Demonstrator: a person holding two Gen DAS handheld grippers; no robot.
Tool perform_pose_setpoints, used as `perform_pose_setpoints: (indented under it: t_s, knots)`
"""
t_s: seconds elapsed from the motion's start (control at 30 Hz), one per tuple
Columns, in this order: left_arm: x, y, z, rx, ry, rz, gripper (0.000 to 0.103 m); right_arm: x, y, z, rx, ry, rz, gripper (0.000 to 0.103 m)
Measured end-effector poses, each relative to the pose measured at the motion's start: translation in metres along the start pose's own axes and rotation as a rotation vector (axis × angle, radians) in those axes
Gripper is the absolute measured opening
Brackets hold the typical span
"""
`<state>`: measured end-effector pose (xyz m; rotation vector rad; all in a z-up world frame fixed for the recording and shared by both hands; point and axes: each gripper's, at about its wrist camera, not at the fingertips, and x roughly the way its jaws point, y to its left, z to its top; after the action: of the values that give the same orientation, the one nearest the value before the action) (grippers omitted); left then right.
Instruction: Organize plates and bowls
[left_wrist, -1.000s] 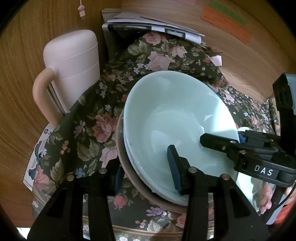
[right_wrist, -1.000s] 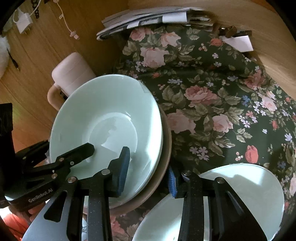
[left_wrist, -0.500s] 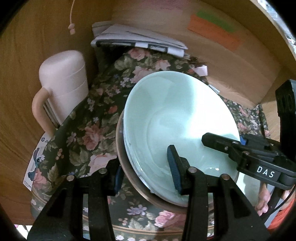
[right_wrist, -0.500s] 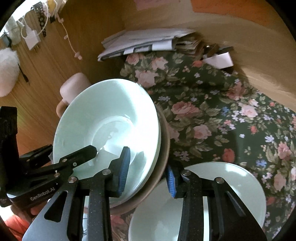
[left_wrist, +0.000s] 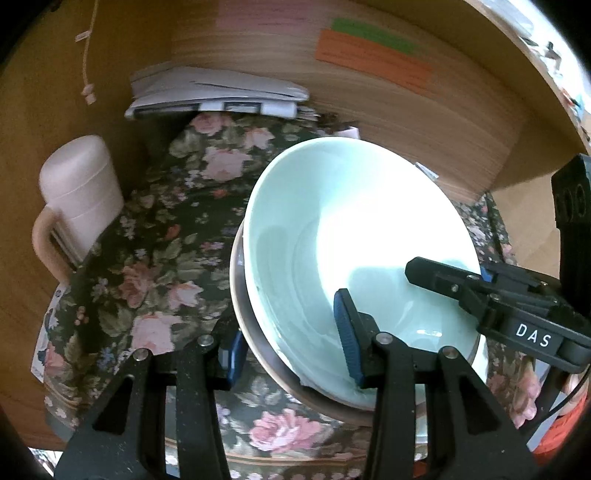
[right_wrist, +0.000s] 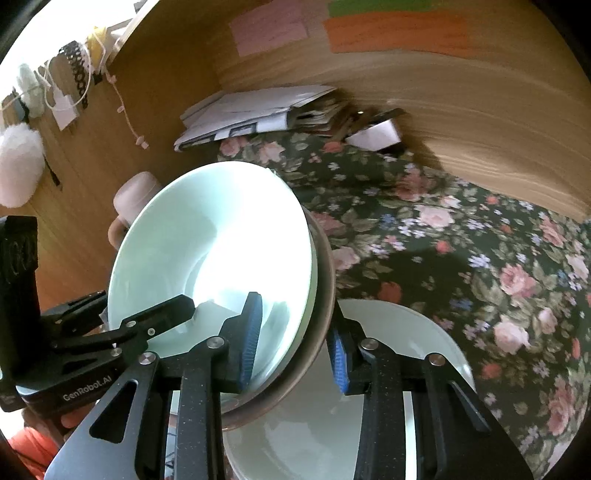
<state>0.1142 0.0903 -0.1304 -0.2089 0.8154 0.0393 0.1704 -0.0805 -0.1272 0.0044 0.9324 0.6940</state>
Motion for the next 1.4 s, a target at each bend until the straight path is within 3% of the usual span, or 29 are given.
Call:
perform_pose_setpoints:
  t_s: [0.73,1.4]
  knots:
    - [0.013,-0.077,-0.023,0.099,0.056,-0.093,0.044,-0.046,-0.061,-0.05,0.161,-0.026,-0.056,0.031]
    - [0.041,-0.081,-0.027,0.071,0.129,-0.1,0.043,-0.031,-0.08,-0.058,0.204,0.024,-0.032,0.033]
